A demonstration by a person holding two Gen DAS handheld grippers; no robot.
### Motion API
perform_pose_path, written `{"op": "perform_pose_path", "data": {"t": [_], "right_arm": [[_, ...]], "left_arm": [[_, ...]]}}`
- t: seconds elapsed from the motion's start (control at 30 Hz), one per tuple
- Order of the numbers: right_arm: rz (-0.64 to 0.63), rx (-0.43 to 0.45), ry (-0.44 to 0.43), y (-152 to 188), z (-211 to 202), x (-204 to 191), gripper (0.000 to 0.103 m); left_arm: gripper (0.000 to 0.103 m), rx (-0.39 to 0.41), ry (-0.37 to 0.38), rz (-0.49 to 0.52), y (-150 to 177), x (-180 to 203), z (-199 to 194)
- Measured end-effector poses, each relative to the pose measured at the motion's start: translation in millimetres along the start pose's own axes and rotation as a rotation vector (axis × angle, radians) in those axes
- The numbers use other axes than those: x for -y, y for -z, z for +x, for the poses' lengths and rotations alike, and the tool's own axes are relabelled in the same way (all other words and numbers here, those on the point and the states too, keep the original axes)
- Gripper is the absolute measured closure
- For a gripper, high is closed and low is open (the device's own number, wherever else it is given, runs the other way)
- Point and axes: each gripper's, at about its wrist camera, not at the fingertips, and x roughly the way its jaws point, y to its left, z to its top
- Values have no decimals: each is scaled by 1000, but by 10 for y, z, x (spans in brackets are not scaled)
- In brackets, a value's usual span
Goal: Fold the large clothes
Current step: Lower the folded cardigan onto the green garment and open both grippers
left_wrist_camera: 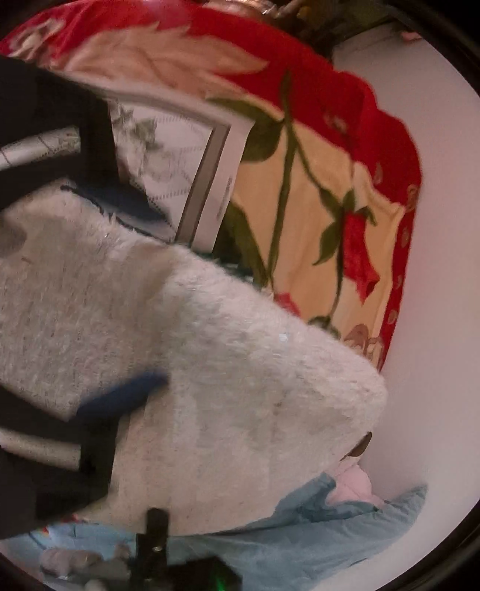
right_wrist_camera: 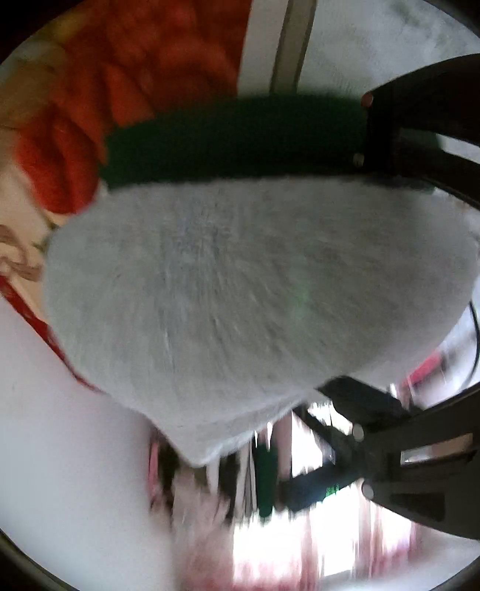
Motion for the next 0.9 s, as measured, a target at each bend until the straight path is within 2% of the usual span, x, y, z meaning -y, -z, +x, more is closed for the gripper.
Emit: {"op": "perform_pose_path", "data": {"t": [0.07,0.23,0.27,0.37,0.43,0.47,0.53,0.9], "right_arm": [[-32,66,175,217,-170,-179,12],[-50,215,583,947,-516,-676,11],[-56,229,628,1024,-604,-646,11],[-75,278,755,1357,-753,-1104,11],[-91,324,819,1610,-858,-1371,11],[-95,334,827,1626,-906,-1539,11],[-109,365,850,1920,-1039,-1748,11],[-139,527,894,3498,-2040,-3005,11]], "left_arm": [[0,19,-65,23,29,48,-159],[0,70,-154,31,234,106,-642],[0,79,-165,30,288,130,-740],[0,114,-186,31,515,228,-1149],[0,122,-170,25,653,284,-1407],[0,129,-165,23,750,326,-1584],[0,145,-157,31,907,385,-1868],[0,238,-182,67,1649,656,-3520]]}}
